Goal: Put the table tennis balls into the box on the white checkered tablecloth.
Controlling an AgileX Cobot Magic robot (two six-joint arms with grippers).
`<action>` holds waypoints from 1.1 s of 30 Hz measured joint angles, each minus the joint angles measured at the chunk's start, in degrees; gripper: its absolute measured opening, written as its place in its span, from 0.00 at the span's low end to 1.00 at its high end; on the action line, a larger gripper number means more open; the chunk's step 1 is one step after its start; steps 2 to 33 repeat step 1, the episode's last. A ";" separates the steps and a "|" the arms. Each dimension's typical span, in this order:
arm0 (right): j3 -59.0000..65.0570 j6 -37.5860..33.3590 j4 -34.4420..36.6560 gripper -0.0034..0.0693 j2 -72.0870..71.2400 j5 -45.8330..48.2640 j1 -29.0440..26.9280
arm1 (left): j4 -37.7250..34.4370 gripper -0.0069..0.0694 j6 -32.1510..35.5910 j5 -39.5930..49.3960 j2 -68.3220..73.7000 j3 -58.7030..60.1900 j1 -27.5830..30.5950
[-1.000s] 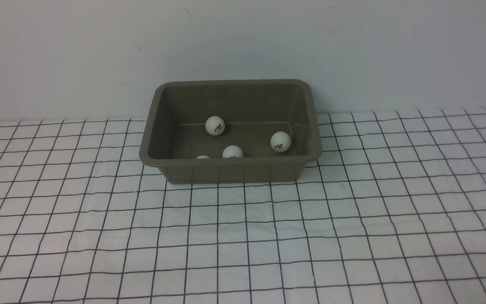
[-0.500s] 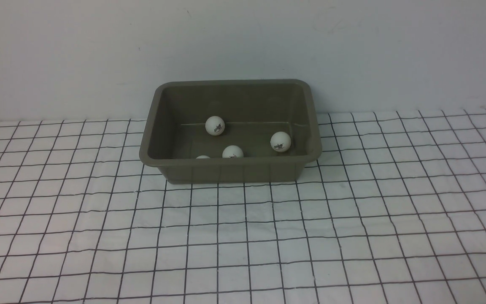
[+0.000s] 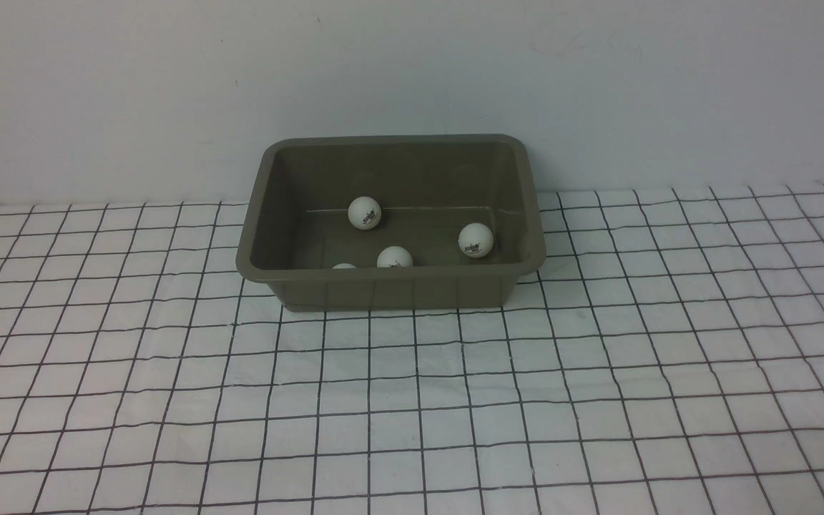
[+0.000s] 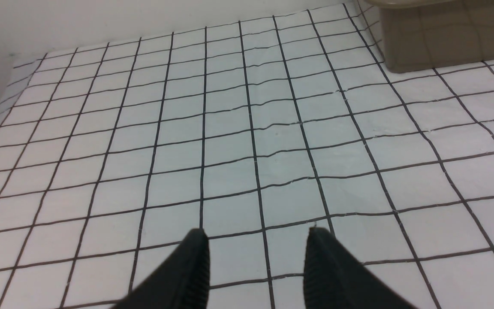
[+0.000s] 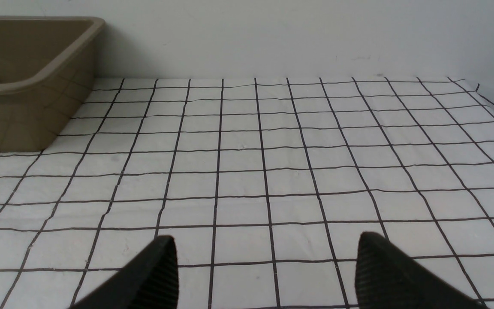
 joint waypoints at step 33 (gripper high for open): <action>0.00 0.00 0.00 0.74 0.00 0.00 0.00 | 0.00 0.46 0.00 0.00 0.00 0.00 0.00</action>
